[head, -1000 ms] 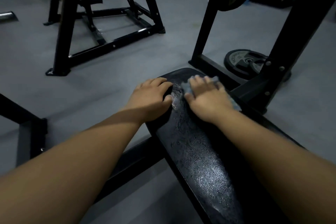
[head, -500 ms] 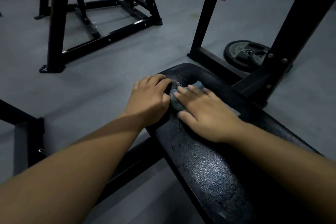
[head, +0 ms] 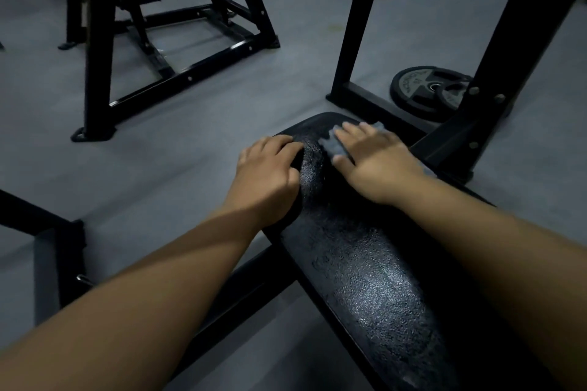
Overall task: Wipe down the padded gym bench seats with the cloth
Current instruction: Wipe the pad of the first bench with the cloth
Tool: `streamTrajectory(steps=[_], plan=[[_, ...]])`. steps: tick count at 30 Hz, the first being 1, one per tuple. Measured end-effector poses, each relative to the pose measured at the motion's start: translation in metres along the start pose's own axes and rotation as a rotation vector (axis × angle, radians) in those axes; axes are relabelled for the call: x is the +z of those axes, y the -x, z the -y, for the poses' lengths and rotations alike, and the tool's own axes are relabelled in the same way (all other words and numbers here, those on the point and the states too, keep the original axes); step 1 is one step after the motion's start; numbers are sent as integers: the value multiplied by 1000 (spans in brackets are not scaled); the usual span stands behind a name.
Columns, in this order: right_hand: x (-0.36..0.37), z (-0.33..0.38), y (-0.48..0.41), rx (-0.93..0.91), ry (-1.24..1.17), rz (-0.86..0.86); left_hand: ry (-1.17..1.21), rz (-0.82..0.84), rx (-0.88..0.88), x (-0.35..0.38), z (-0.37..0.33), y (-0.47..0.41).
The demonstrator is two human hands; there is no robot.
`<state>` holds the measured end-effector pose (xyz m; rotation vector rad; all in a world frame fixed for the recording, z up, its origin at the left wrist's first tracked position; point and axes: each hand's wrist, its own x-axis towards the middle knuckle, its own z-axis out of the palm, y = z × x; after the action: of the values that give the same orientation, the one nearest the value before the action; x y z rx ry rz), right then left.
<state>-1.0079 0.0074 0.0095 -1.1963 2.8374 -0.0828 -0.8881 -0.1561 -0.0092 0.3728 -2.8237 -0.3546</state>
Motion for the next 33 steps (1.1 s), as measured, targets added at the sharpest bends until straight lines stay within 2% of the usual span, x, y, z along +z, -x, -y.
streamTrajectory(steps=[2, 5, 7, 8, 10, 12, 13, 16, 18, 19, 21, 23, 24, 27, 29, 31, 33], plan=[[4, 22, -21, 102, 25, 28, -6, -8, 10, 0, 0, 0], [9, 45, 13, -140, -20, 11, 13, -2, 12, -1, 3, -1], [5, 30, 42, -255, -79, 2, 33, 20, 7, -3, 3, -1], [4, 17, 36, -243, -66, 6, 37, 35, -6, -5, 2, 1], [1, 2, -4, -98, -13, 25, 26, 56, -25, -6, 0, 9], [1, 19, -47, 47, -17, 31, -6, 31, -13, -7, -2, 22], [2, 36, -57, 46, -38, 15, -15, 15, -21, -7, -1, 28], [8, 74, -31, -182, -68, 36, 2, -6, -108, -18, 7, 37], [7, 60, 5, -351, -43, 56, 42, 8, -195, -27, 14, 36], [6, 45, 9, -371, -26, 59, 50, 27, -226, -31, 17, 37], [3, 27, -9, -225, 0, 66, 44, 68, -235, -35, 18, 42], [0, 45, -28, -48, -17, 66, 36, 101, -233, -34, 17, 46], [1, 66, -25, -51, -24, 60, 38, 115, -241, -34, 16, 47], [10, 100, 48, -350, -82, 5, 51, 115, -280, -38, 15, 49], [7, 71, 100, -463, -106, 35, 48, 111, -228, -43, 14, 57], [4, 38, 104, -368, -81, 41, 36, 114, -142, -44, 7, 66], [5, 38, 96, -165, -59, 17, 34, 121, -60, -41, -5, 71]])
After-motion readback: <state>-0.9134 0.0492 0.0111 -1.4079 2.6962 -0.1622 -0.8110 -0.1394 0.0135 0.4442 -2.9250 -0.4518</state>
